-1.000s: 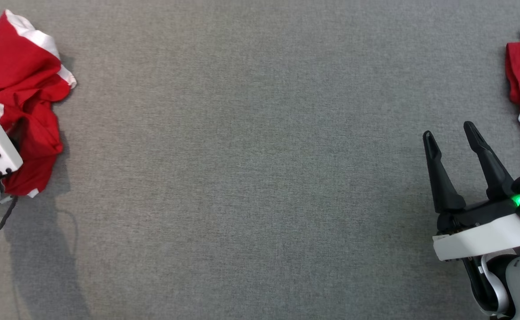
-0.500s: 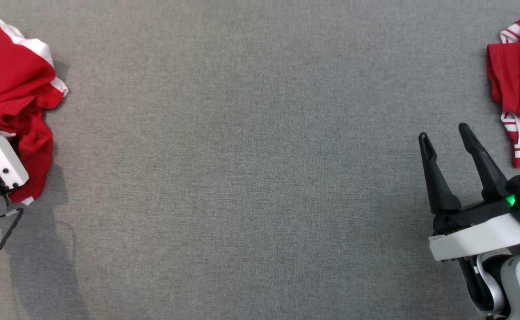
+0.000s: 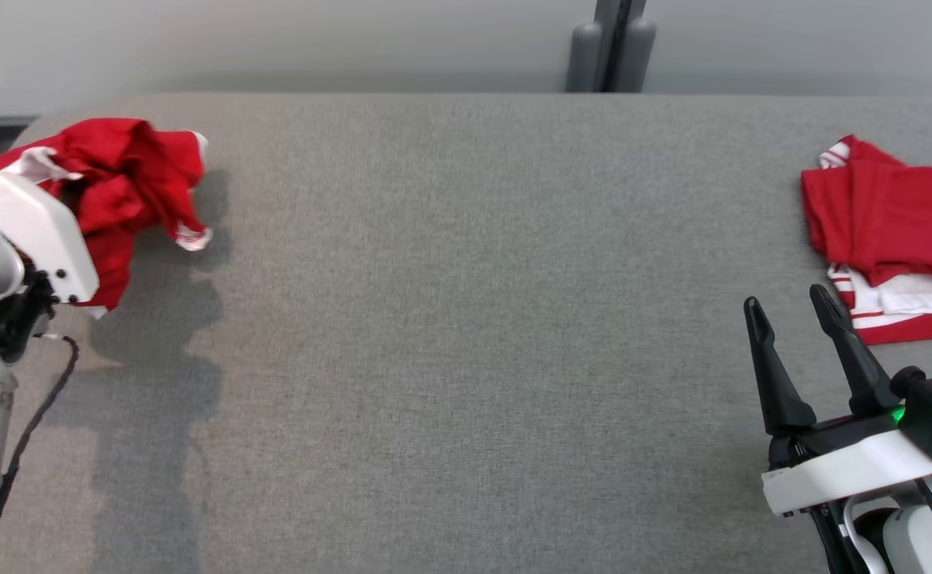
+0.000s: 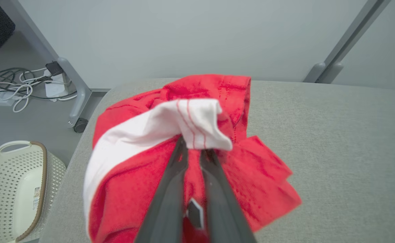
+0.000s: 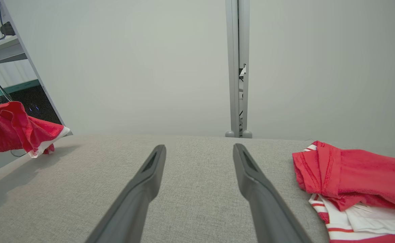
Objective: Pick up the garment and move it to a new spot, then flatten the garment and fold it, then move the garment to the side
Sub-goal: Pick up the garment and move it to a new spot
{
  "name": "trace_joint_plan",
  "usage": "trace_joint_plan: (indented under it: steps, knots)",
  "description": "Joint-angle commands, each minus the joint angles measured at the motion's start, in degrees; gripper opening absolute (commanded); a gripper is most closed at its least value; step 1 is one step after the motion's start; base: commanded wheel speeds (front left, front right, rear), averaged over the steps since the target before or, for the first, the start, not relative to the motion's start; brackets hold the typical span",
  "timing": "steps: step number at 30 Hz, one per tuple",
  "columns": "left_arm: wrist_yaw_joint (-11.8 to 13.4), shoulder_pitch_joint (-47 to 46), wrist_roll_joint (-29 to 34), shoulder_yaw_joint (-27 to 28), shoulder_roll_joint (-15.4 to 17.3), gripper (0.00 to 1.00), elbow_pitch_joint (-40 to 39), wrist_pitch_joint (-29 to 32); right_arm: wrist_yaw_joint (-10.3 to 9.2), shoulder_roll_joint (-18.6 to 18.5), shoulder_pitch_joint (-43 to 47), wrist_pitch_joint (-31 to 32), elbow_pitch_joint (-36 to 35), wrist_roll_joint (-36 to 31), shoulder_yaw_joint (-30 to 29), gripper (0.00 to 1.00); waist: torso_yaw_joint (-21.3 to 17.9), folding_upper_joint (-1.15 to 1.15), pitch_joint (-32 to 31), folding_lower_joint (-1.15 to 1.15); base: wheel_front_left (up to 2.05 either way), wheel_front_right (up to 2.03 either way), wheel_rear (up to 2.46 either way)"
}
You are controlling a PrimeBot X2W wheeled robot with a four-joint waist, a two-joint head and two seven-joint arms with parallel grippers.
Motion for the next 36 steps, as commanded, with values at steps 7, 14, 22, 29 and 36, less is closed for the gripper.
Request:
trace_joint_plan:
  steps: [7, 14, 22, 29, 36]
  knots:
    - [-0.19, 5.21, -2.53, -4.16, -2.15, 0.00, -14.75, 4.64, 0.02, 0.52, 2.69, -1.24, 1.45, 1.16, -0.18, 1.00, -5.51, 0.00, -7.69, 0.00, 0.00, 0.00, 0.00]
    - [2.73, 12.45, -9.18, -3.75, -8.35, 0.00, -30.28, 8.80, 0.03, 0.01, 4.62, -1.16, 1.11, 1.53, -1.43, 1.00, -9.82, 0.00, -9.74, 0.00, 0.00, 0.00, 0.00]
    - [8.29, 21.61, -16.69, -1.54, -15.52, 0.00, -41.19, 8.73, 0.03, -0.64, 5.46, -0.33, -0.19, 1.57, -3.56, 1.00, -11.91, 0.00, -9.02, 0.00, 0.00, 0.00, 0.00]
    - [10.83, 30.92, -19.00, 1.16, -17.34, 0.00, -34.87, 4.33, 0.02, -0.49, 5.74, 0.37, -0.28, 1.68, -3.52, 1.00, -12.68, 0.00, -8.05, 0.00, 0.00, 0.00, 0.00]
    - [9.33, 32.58, -16.87, 2.01, -17.50, 1.00, -25.55, -2.81, 0.03, -0.92, 5.75, 0.98, -0.47, 1.41, -3.54, 1.00, -11.00, 0.00, -8.06, 0.00, 0.00, 0.00, 0.00]
